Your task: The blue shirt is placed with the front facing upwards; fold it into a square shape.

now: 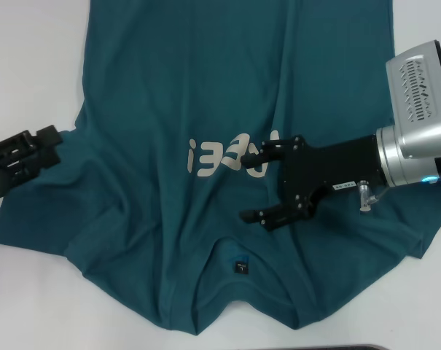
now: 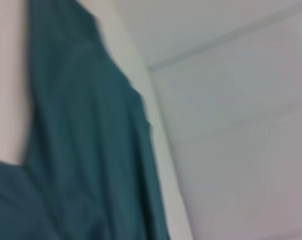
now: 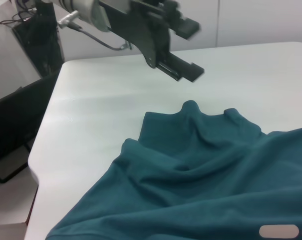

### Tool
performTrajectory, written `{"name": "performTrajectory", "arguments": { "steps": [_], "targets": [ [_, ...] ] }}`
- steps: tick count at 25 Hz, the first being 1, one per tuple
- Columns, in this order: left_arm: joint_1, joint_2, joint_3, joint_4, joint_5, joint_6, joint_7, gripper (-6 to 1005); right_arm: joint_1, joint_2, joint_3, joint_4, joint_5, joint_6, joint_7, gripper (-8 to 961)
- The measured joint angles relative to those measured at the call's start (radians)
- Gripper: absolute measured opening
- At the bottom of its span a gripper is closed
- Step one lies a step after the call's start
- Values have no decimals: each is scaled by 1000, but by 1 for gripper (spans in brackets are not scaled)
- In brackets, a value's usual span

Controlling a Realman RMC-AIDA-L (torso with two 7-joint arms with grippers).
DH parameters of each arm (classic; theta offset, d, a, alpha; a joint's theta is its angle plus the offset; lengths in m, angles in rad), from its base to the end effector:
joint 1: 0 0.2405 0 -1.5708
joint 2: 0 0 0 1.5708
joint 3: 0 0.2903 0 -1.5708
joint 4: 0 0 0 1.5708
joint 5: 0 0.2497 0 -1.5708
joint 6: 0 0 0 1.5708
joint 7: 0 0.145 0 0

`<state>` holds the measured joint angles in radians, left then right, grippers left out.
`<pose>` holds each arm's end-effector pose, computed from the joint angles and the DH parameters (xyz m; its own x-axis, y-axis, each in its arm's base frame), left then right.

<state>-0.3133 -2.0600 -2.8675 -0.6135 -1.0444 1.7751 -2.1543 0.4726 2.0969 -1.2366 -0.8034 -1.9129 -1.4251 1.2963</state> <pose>-0.4020 0.2739 0.0290 -0.1297 0.8073 0.5757 0.8910 -0.1599 0.4250 0.2719 0.3601 -0.0817 0.9655 -0.0925 -0.2436 -0.1112 -0.9917 -0.0644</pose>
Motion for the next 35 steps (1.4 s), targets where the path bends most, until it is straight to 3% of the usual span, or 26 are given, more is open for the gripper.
{"name": "performTrajectory", "arguments": {
  "steps": [5, 15, 21, 35],
  "targets": [
    [16, 0, -5, 0, 7, -105, -56, 690, 0, 0, -8, 6, 0, 0, 0, 910],
    [28, 19, -9, -11, 14, -189, -88, 690, -5, 0, -8, 16, 0, 0, 0, 909],
    [14, 36, -6, -22, 80, -197, -75, 690, 0, 0, -7, 20, 0, 0, 0, 909],
    [2, 45, -7, -96, 135, -201, -65, 691, 1, 0, -7, 21, 0, -2, 0, 907]
  ]
}}
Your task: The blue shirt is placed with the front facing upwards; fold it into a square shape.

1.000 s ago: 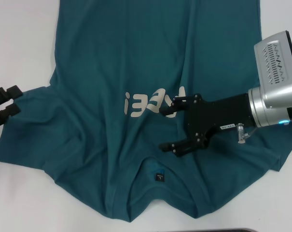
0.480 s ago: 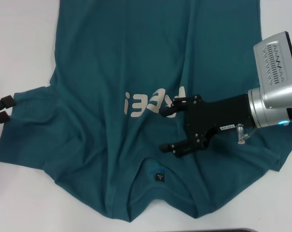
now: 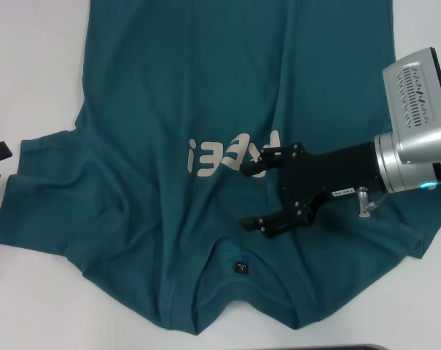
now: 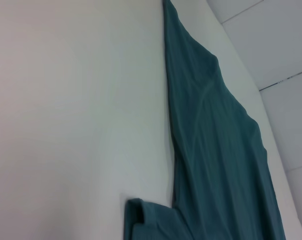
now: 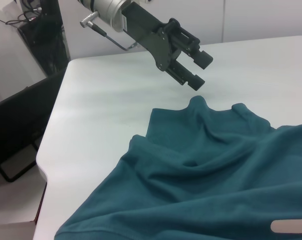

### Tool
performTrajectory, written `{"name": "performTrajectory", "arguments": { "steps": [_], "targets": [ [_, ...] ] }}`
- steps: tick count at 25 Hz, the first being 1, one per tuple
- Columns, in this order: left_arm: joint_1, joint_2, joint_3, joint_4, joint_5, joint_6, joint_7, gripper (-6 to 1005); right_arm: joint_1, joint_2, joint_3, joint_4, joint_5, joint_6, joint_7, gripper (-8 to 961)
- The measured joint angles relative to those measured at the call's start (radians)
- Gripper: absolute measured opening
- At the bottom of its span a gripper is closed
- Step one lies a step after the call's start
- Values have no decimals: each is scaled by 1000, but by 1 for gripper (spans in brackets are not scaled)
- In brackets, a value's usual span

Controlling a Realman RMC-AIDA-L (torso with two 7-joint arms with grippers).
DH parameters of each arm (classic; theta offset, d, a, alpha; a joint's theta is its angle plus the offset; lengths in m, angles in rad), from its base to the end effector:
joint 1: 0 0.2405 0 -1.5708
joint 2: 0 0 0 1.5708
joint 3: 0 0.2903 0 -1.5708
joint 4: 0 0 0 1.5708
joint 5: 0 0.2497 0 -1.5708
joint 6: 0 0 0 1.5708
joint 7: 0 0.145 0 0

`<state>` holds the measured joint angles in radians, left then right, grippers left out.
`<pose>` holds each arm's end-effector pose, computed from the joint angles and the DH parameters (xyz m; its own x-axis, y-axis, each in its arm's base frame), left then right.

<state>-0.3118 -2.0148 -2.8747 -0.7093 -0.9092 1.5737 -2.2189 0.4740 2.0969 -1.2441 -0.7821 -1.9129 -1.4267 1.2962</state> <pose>-0.4455 0.2858 0.0649 -0.1165 0.7763 0.6195 0.9855 0.0130 0.1691 0.2749 0.3564 -0.0860 0.9645 -0.1085 -0.2409 -0.1228 -0.9914 -0.0453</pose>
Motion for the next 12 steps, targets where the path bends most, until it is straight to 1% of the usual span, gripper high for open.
{"name": "performTrajectory", "arguments": {
  "steps": [12],
  "targets": [
    [-3, 5, 0, 43, 4, -55, -62, 690, 1, 0, 1, -2, 0, 0, 0, 906]
  ]
}}
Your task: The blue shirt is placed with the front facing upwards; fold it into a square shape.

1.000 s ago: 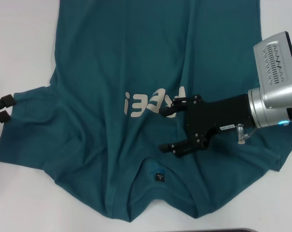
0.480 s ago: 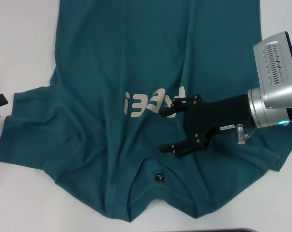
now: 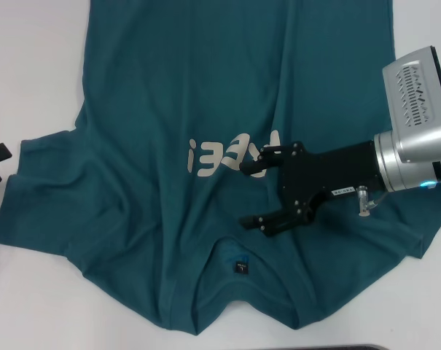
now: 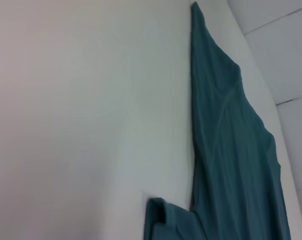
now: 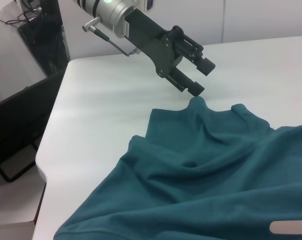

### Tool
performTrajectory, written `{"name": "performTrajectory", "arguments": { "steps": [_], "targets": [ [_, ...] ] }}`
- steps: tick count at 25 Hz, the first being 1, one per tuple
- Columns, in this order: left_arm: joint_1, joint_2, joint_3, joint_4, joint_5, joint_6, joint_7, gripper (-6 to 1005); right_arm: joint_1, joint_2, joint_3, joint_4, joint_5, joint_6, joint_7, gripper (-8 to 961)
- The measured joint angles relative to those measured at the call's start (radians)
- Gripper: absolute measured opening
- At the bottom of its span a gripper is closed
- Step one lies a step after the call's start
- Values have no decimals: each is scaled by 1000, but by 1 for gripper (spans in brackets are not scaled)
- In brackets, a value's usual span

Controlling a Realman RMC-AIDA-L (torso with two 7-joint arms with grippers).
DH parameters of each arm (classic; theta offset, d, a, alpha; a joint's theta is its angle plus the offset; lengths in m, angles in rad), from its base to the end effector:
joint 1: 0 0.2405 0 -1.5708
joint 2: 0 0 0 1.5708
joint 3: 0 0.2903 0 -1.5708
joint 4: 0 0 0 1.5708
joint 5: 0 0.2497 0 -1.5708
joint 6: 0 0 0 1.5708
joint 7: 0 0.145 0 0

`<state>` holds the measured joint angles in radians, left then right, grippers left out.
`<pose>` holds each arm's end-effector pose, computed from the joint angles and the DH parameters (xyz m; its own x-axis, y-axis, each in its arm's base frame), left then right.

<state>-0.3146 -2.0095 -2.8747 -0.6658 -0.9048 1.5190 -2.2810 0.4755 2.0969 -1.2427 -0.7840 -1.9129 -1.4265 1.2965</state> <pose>-0.4528 0.2874 0.0579 -0.2071 0.7618 0.6138 0.9738 0.0999 0.2045 0.2741 0.3573 -0.0855 0.9646 -0.1060 -0.2415 -0.1209 -0.9915 -0.0475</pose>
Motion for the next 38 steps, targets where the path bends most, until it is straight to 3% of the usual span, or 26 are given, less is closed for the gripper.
{"name": "performTrajectory", "arguments": {
  "steps": [38],
  "targets": [
    [-16, 1, 29, 38, 48, -49, -8, 615, 0, 0, 5, 1, 2, 1, 0, 903]
  ]
}}
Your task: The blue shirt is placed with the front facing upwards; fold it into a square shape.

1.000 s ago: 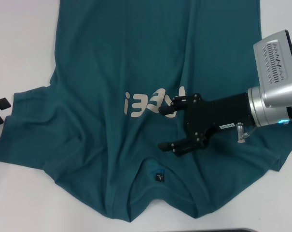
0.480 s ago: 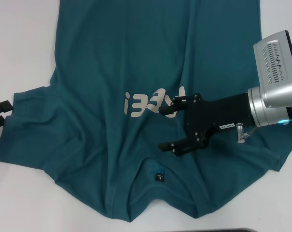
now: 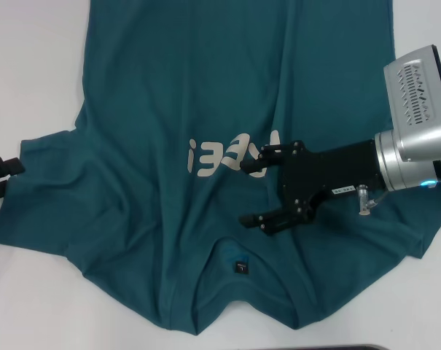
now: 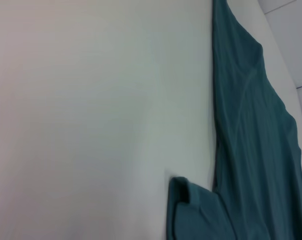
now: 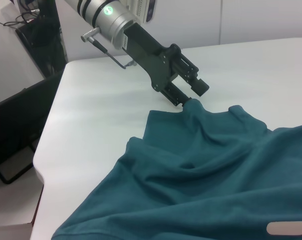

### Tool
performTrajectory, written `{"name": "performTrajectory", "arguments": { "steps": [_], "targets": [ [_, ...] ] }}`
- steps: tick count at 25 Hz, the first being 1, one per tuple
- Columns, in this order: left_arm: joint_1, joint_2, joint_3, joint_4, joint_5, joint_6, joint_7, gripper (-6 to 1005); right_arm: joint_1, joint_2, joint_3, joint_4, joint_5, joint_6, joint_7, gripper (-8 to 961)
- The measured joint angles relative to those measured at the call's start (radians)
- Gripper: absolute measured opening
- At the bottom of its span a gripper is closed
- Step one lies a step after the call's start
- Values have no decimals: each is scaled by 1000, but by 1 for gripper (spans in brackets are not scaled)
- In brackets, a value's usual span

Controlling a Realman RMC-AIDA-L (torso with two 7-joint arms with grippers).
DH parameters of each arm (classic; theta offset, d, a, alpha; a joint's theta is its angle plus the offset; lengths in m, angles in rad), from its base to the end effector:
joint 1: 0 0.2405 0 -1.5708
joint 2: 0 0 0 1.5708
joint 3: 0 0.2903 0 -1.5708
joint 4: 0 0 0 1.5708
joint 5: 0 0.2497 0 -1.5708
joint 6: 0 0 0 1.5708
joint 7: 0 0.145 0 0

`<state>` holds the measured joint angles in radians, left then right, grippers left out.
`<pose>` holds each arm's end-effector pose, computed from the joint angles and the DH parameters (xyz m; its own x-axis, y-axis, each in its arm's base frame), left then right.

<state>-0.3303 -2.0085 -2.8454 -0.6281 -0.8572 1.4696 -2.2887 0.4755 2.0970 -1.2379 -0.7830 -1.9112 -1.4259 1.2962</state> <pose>-0.4557 0.2909 0.0428 -0.2103 0.7915 0.5739 0.9759 0.1348 0.1717 0.2743 0.3578 -0.0848 0.9634 -0.1082 -0.2452 -0.1244 -0.9909 -0.0513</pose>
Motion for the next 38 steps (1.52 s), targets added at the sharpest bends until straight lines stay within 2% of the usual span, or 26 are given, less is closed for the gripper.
{"name": "performTrajectory", "arguments": {
  "steps": [28, 30, 38],
  "targets": [
    [-44, 2, 84, 15, 16, -1, 9, 609, -1, -2, 1, -5, 15, -1, 0, 901],
    [-47, 1, 89, 15, 18, -2, 7, 414, -1, -2, 1, -5, 16, -1, 0, 900],
    [-45, 2, 77, 13, 7, 29, 14, 251, 0, -3, 3, -5, 17, 2, 0, 900]
  ]
}}
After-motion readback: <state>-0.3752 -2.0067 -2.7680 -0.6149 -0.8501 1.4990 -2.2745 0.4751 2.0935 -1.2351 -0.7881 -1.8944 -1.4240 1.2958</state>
